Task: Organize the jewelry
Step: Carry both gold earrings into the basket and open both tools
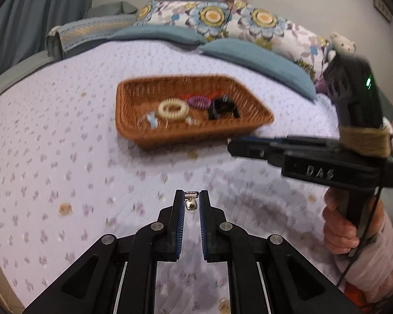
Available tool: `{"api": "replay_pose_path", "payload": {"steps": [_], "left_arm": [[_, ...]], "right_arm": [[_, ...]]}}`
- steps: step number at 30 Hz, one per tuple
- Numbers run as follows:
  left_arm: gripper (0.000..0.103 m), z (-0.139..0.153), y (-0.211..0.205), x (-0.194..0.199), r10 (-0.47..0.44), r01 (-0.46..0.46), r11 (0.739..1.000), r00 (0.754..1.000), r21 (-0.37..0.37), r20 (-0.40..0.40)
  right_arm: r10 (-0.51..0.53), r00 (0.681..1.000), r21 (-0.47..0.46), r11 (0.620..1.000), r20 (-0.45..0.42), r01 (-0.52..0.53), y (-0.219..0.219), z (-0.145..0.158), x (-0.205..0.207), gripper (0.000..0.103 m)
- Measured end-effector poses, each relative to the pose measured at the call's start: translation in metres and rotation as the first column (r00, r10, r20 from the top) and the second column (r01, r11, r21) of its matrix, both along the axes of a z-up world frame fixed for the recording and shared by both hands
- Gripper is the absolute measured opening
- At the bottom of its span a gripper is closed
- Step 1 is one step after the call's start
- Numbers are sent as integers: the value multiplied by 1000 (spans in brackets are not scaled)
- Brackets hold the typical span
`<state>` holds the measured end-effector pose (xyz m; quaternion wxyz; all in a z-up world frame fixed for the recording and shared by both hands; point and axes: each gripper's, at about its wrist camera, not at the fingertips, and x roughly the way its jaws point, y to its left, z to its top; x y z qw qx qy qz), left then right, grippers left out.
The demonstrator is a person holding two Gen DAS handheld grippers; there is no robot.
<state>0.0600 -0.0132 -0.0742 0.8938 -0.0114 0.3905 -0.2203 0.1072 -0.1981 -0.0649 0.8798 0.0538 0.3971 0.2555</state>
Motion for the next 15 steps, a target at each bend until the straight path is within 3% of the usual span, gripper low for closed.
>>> {"api": "replay_pose_path", "payload": {"steps": [3, 11, 15], "left_arm": [[10, 18, -2, 15, -5, 6, 999, 1000, -33, 28], [10, 50, -10, 103, 32, -26, 997, 996, -75, 85], [10, 48, -11, 151, 61, -54, 993, 996, -102, 64]], "right_arm": [[-21, 999, 55, 998, -31, 22, -9, 12, 16, 22], [-146, 989, 25, 989, 24, 145, -41, 49, 80, 22], [-217, 976, 43, 975, -32, 218, -72, 39, 132, 22]]}}
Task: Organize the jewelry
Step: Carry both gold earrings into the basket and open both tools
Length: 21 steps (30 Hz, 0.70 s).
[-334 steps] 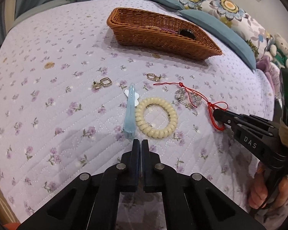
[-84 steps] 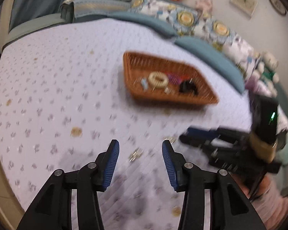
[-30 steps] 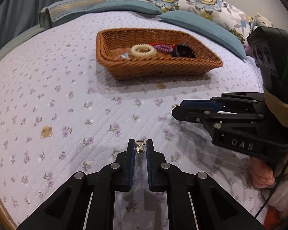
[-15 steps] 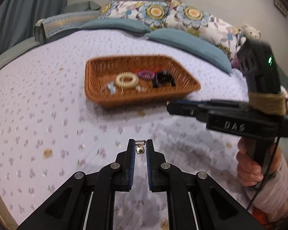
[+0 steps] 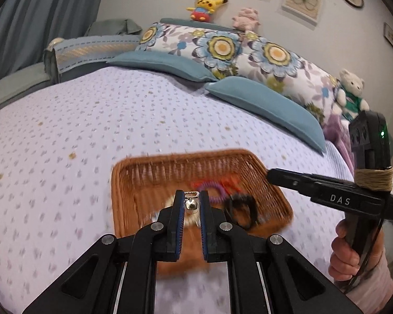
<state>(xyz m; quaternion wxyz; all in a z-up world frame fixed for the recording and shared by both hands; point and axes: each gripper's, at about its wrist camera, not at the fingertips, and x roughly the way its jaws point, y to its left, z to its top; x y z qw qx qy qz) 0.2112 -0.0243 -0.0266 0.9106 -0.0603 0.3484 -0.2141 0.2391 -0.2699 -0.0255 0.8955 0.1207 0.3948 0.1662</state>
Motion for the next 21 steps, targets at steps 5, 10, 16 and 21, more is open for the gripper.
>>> {"api": "replay_pose_path", "payload": {"steps": [5, 10, 16, 21], "left_arm": [[10, -22, -1, 57, 18, -21, 999, 997, -45, -78], [10, -54, -7, 94, 24, -32, 998, 988, -53, -154], [11, -81, -6, 110, 17, -45, 992, 974, -120, -225], [11, -88, -13, 117, 27, -54, 994, 967, -99, -253]], "right_arm": [[-56, 991, 64, 996, -122, 64, -29, -35, 45, 22], [-71, 984, 5, 997, -161, 73, -28, -61, 56, 22], [-79, 988, -83, 994, -134, 68, -17, -62, 59, 22], [-97, 988, -161, 984, -122, 77, -7, -65, 61, 22]]}}
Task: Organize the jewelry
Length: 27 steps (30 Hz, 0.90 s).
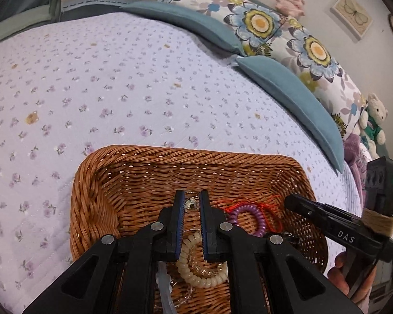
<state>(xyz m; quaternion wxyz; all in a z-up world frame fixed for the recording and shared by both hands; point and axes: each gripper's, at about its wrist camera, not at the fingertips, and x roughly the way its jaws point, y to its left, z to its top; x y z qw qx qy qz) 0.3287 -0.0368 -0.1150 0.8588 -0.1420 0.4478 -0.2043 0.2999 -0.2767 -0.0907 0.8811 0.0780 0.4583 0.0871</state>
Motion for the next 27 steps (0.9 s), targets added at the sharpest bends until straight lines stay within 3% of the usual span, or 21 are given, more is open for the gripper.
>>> {"api": "replay_pose_path", "payload": {"steps": [11, 13, 15, 18, 21, 23, 25, 27], "left_arm": [[11, -2, 2, 1, 19, -18, 1000, 1000, 20, -20], [12, -3, 2, 1, 22, -21, 999, 999, 26, -24], [19, -1, 3, -2, 27, -27, 999, 999, 20, -26], [34, 10, 9, -16, 31, -31, 1000, 1000, 3, -1], [38, 33, 15, -40, 36, -37, 999, 998, 9, 53], [42, 55, 19, -59, 45, -46, 999, 994, 14, 100], [49, 87, 24, -90, 55, -60, 998, 983, 22, 174], [61, 116, 28, -122, 76, -85, 996, 966, 27, 247]], "right_arm": [[-12, 1000, -39, 999, 4, 12, 2, -1, -1, 22], [-11, 1000, -21, 1000, 4, 11, 1, 1, -2, 30], [-11, 1000, 18, 1000, 17, 10, -1, 8, -5, 40], [19, 997, 66, 998, 78, -24, -2, 30, -19, 40], [13, 985, 29, 999, 170, -18, 3, 66, -43, 42], [21, 969, -7, 1000, 247, -20, 8, 96, -69, 55], [37, 945, -39, 999, 326, -25, 14, 123, -97, 79], [55, 920, -66, 997, 388, -31, 20, 142, -126, 80]]}}
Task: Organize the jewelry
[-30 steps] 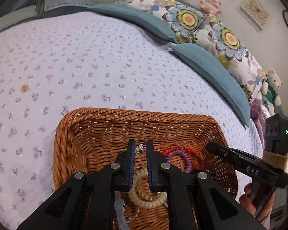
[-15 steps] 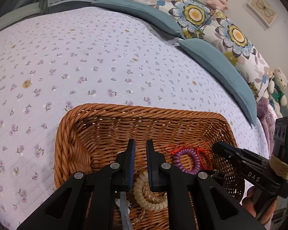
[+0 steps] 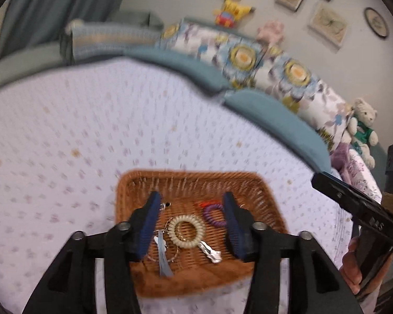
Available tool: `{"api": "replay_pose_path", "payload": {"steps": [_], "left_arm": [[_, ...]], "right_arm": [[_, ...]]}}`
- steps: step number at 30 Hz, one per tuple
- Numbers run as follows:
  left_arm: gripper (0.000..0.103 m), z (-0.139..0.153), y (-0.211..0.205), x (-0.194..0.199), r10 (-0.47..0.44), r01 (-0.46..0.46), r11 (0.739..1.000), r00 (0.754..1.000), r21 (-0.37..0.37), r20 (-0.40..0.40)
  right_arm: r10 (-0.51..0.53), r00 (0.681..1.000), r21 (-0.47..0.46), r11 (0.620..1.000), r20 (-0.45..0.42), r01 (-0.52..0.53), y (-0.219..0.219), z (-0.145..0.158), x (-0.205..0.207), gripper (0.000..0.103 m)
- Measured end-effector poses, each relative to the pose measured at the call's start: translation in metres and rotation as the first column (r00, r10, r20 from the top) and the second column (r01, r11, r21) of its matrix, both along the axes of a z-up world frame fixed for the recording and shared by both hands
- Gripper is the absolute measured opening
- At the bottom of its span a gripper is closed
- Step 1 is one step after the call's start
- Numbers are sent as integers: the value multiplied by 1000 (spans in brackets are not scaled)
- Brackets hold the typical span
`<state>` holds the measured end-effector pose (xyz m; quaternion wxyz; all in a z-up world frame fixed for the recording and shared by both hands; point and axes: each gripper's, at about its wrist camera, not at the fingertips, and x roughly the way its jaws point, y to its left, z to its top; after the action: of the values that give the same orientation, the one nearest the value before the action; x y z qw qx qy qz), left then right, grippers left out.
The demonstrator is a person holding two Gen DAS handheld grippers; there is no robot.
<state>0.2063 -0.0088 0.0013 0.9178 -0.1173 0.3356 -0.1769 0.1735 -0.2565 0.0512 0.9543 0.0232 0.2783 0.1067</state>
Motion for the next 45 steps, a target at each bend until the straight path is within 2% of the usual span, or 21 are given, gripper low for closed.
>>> {"api": "replay_pose_path", "payload": {"steps": [2, 3, 4, 7, 11, 14, 19, 25, 32, 34, 39, 45], "left_arm": [[70, 25, 3, -33, 23, -23, 1000, 997, 0, 72], [74, 35, 4, -50, 32, -33, 999, 994, 4, 101], [75, 43, 4, -66, 45, -46, 999, 991, 11, 123], [79, 54, 2, -111, 92, -100, 994, 982, 42, 167], [79, 45, 1, -158, 173, -191, 979, 964, 75, 200], [79, 26, 1, -179, 219, -247, 960, 955, 129, 203], [79, 0, -8, -184, 225, -262, 945, 955, 196, 194], [79, -21, -20, -172, 205, -227, 949, 971, 220, 120], [79, -35, -26, -174, 242, -267, 930, 962, 251, 126], [79, -39, -26, -173, 263, -285, 927, 957, 245, 121], [79, -43, -20, -168, 270, -283, 935, 959, 213, 88], [79, -38, -19, -174, 273, -294, 934, 954, 201, 126]], "right_arm": [[-6, 999, -42, 999, 45, 8, 8, 12, -32, 82], [-17, 998, -54, 998, 59, 20, 11, 14, -49, 86], [-22, 998, -55, 998, 63, 26, 13, 13, -64, 91], [-54, 996, -85, 995, 71, 60, 17, 4, -94, 93], [-121, 988, -161, 978, 96, 135, 23, -25, -123, 93], [-154, 983, -175, 970, 100, 169, 21, -44, -128, 93], [-165, 985, -174, 970, 46, 171, 16, -64, -116, 93], [-177, 984, -207, 962, 28, 179, 18, -77, -109, 93], [-178, 984, -202, 963, 13, 177, 17, -78, -105, 93], [-179, 984, -198, 964, 13, 179, 16, -78, -105, 93], [-177, 984, -187, 966, 29, 179, 17, -75, -108, 93], [-179, 982, -158, 970, 56, 186, 14, -67, -113, 93]]}}
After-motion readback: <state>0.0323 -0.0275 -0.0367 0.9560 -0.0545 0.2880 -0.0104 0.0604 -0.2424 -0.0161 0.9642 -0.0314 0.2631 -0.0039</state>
